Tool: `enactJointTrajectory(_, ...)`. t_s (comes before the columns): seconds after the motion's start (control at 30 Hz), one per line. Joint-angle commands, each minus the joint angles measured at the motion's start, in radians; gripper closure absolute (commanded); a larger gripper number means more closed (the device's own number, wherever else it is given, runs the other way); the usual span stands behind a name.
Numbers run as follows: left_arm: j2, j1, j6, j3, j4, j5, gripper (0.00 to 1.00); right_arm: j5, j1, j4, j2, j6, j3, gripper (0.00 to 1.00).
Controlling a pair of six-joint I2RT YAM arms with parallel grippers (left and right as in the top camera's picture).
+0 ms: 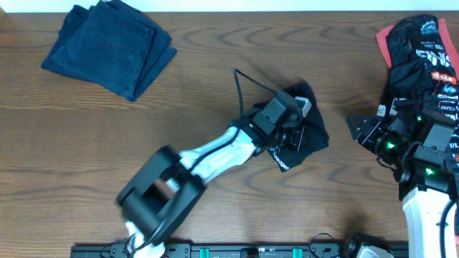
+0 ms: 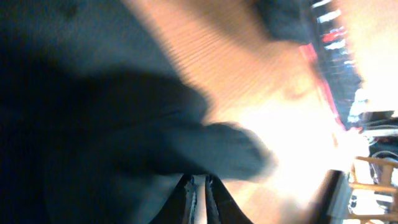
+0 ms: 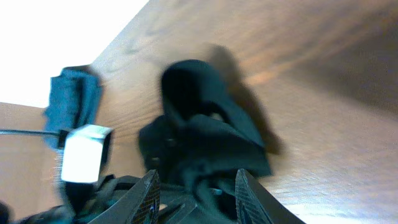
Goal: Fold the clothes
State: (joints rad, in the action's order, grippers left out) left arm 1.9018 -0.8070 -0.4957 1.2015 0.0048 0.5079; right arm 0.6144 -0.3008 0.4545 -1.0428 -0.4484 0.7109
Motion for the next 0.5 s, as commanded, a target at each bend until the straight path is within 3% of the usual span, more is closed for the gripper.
enactJointTrajectory(0.0, -0.182, 0.018, 0.032, 0.014, -0.048, 0.013, 0.89, 0.129, -0.005, -0.029, 0.006, -0.008, -0.003, 0.63)
enactJointTrajectory(0.17, -0.359, 0.093, 0.026, 0.014, -0.334, -0.254, 0.88, 0.162, 0.006, -0.066, -0.024, -0.012, -0.003, 0.63)
enactJointTrajectory(0.27, -0.419, 0.163, 0.023, 0.014, -0.491, -0.317, 0.88, 0.16, 0.038, -0.097, -0.06, -0.021, -0.003, 0.63)
enactJointTrajectory(0.4, -0.431, 0.256, 0.024, 0.013, -0.662, -0.32, 0.6, 0.098, 0.122, -0.158, -0.146, -0.045, -0.003, 0.58)
enactJointTrajectory(0.47, -0.424, 0.293, 0.023, 0.008, -0.734, -0.337, 0.6, 0.04, 0.166, -0.185, -0.197, -0.045, -0.003, 0.57)
